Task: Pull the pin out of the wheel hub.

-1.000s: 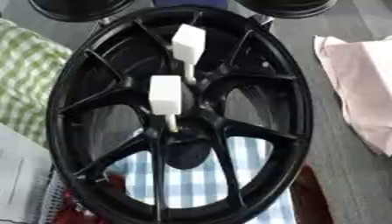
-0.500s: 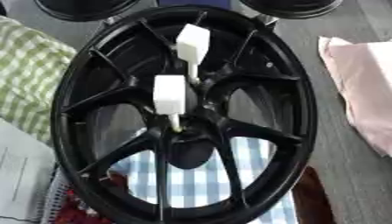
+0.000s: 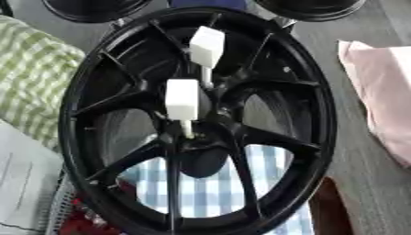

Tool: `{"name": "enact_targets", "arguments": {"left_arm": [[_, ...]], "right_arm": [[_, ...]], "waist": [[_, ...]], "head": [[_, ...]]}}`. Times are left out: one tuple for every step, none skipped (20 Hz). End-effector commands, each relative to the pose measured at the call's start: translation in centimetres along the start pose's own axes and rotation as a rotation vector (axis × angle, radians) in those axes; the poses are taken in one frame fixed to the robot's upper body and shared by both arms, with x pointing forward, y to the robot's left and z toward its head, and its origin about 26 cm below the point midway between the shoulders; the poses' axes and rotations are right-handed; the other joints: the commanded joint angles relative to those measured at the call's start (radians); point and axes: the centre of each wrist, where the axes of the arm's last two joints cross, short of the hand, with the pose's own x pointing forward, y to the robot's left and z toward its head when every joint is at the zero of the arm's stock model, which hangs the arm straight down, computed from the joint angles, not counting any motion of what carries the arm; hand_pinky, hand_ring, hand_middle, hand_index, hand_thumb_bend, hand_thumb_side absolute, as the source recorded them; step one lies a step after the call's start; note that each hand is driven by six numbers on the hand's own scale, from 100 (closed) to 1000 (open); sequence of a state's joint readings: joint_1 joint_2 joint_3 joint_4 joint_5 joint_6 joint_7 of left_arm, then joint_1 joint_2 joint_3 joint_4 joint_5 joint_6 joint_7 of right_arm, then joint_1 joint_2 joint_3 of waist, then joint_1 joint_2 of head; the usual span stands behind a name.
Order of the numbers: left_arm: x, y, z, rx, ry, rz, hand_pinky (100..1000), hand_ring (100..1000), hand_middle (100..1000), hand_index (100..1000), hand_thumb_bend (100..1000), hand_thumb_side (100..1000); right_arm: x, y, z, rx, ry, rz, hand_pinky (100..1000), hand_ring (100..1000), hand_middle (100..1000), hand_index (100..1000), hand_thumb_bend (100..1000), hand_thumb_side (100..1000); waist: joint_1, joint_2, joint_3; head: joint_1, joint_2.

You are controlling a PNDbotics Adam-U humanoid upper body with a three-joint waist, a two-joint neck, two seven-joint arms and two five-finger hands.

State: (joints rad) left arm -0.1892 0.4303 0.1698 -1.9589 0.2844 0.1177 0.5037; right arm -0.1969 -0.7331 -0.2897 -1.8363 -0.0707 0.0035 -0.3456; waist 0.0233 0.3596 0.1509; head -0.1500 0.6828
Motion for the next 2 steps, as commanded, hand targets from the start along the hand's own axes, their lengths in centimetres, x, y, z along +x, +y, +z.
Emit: {"name": "enact_targets", "arguments": {"left_arm": [[0.91,-0.07,-0.28,-0.013,-0.049,-0.025,670,608,609,732,514,633],[0.93,-0.13,-0.28,-0.013,-0.052,-0.028,670,608,609,732,515,633]], "right_arm": [[0.91,0.74,-0.43,-0.036,0.006,-0.082,838,738,691,765,254,276],[0.88,1.05,-0.41,-0.042,0.014,-0.1,838,741,694,767,235,290]], "waist": [[-0.004,-0.036,0.002],[-0.004,-0.036,0.003]], "head": [[0.0,-0.012],[0.0,-0.013]]}}
